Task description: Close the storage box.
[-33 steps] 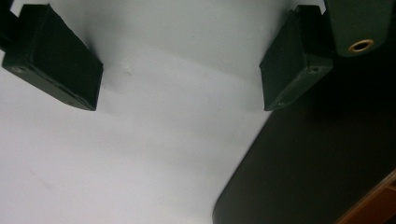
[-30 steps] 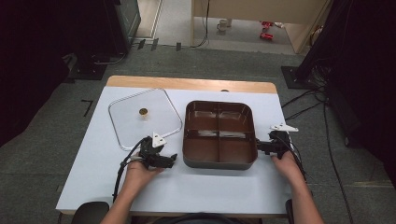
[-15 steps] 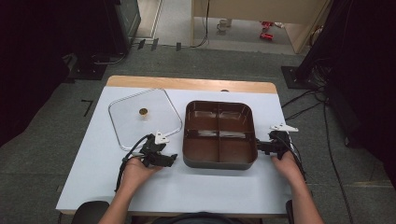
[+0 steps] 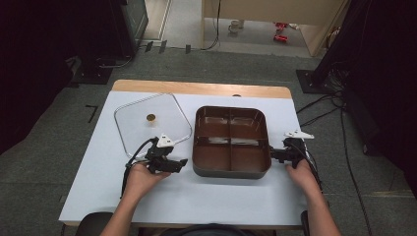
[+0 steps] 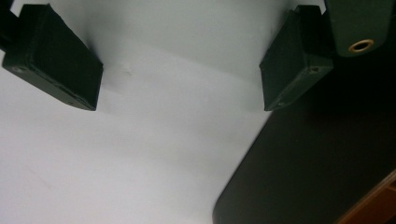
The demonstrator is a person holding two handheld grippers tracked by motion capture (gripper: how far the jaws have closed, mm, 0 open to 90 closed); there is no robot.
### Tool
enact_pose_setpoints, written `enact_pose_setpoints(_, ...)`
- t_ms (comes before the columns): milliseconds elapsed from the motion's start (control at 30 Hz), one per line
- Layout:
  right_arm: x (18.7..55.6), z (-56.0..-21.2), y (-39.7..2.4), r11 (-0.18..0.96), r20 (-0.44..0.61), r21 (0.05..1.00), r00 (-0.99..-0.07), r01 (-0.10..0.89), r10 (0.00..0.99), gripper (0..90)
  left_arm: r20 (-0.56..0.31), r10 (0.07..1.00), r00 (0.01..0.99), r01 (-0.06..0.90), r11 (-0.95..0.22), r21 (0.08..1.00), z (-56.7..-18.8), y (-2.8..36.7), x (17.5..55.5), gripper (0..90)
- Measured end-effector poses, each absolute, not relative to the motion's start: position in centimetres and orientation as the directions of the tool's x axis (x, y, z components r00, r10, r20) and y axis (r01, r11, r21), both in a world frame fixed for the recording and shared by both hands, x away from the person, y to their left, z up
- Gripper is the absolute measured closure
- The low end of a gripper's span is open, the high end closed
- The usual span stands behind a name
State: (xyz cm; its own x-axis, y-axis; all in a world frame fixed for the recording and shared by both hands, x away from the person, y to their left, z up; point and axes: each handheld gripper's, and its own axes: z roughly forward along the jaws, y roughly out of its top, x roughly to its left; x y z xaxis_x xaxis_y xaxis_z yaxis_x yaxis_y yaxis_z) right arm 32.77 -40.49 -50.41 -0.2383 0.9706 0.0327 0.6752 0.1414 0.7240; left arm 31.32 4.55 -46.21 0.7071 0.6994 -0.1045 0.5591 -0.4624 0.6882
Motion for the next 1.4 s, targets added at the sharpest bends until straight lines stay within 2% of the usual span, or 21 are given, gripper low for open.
enact_pose_setpoints(300,32.8,-50.4,-40.5,0.141,0.033,0.724,-0.238,0.675,0.971,12.5,-0.118,0.702,0.703,0.560,-0.443,0.700,-45.5,4.8,31.7,26.3)
enact_pose_setpoints(467,32.8,-50.4,-40.5,0.140,0.034,0.724,-0.238,0.675,0.971,12.5,-0.168,0.695,0.699,0.570,-0.399,0.718,-45.1,5.3,31.8,26.3)
enact_pose_setpoints(1133,32.8,-50.4,-40.5,0.141,0.034,0.724,-0.239,0.675,0.970,12.5,-0.105,0.753,0.649,0.577,-0.398,0.713,-43.7,7.0,34.8,26.4)
enact_pose_setpoints(1400,32.8,-50.4,-40.5,0.140,0.034,0.724,-0.238,0.675,0.971,12.5,-0.113,0.769,0.629,0.592,-0.381,0.710,-43.6,7.7,36.5,28.3)
